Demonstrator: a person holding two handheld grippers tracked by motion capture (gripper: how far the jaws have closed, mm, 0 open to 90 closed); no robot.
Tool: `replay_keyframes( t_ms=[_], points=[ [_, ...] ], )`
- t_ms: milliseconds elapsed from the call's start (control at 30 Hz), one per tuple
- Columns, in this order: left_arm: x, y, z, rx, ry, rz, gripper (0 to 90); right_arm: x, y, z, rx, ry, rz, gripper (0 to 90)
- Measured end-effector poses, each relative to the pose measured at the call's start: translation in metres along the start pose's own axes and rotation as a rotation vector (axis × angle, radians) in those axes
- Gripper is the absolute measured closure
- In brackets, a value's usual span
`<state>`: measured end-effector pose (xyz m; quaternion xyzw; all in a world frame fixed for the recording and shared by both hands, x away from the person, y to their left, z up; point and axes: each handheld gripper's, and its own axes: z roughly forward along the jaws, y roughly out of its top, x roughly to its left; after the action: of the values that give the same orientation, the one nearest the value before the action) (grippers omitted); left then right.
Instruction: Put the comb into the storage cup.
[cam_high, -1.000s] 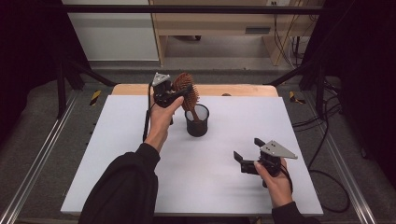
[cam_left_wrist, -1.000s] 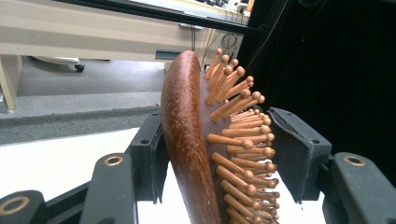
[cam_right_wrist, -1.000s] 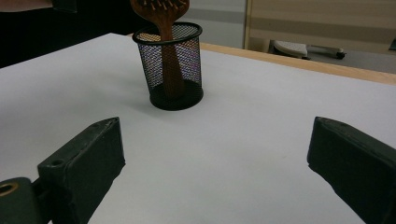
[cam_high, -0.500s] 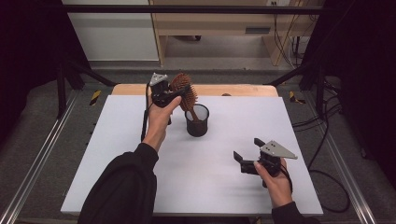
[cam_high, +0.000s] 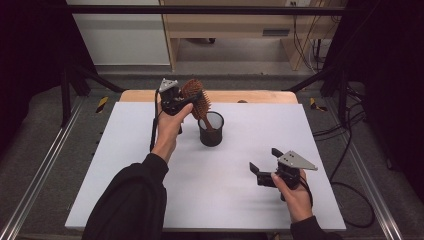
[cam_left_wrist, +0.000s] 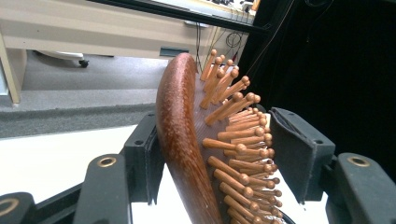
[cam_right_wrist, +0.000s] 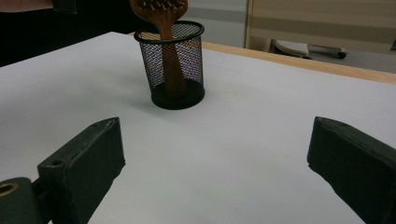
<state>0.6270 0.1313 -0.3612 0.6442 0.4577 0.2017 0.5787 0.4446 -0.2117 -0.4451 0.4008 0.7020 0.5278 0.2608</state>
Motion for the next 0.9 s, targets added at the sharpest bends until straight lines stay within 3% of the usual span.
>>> replay_keyframes(
  t_ms=[900],
  points=[
    [0.0058,-0.0016,-0.0009,0.004,0.004,-0.019,33.6,0.0007,-0.0001,0.0003,0.002,0.002,-0.002,4.3]
  ],
)
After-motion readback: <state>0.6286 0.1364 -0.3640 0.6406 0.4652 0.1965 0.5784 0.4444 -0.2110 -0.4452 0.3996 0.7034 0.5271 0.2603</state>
